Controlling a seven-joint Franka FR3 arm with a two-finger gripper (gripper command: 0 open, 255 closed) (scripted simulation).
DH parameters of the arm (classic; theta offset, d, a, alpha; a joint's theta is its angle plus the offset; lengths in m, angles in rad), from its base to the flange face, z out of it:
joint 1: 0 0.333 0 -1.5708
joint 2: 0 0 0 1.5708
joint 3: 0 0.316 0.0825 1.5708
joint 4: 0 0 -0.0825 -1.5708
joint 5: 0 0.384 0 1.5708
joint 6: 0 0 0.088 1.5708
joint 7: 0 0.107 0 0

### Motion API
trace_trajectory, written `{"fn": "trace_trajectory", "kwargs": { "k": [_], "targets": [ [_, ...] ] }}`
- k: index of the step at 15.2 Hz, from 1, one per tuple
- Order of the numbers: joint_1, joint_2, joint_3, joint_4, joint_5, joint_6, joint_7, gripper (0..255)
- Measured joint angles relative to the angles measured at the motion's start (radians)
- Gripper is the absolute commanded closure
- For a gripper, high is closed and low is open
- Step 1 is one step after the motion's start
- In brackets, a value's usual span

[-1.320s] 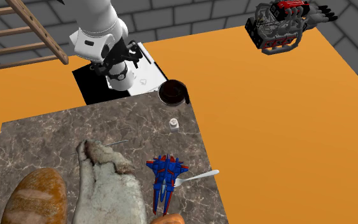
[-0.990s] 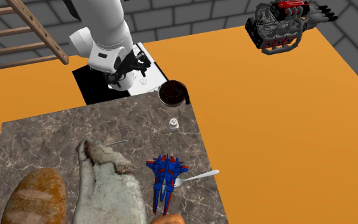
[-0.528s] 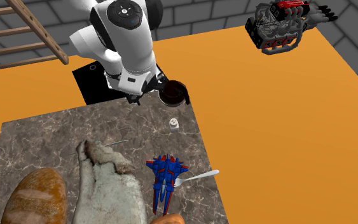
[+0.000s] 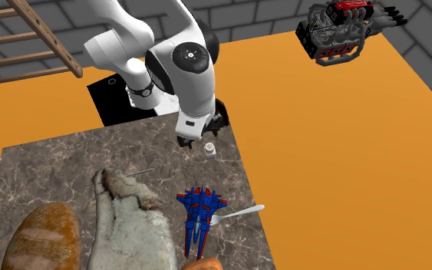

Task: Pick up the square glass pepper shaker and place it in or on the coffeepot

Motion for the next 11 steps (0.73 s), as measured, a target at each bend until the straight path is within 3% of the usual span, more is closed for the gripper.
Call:
{"fn": "trace_trajectory", "kwargs": {
  "k": [3, 11],
  "targets": [
    [-0.003, 0.101, 0.015, 0.039, -0.031, 0.081, 0.033, 0],
    [-0.006, 0.194, 0.023, 0.018, -0.06, 0.199, 0.063, 0]
  ]
}}
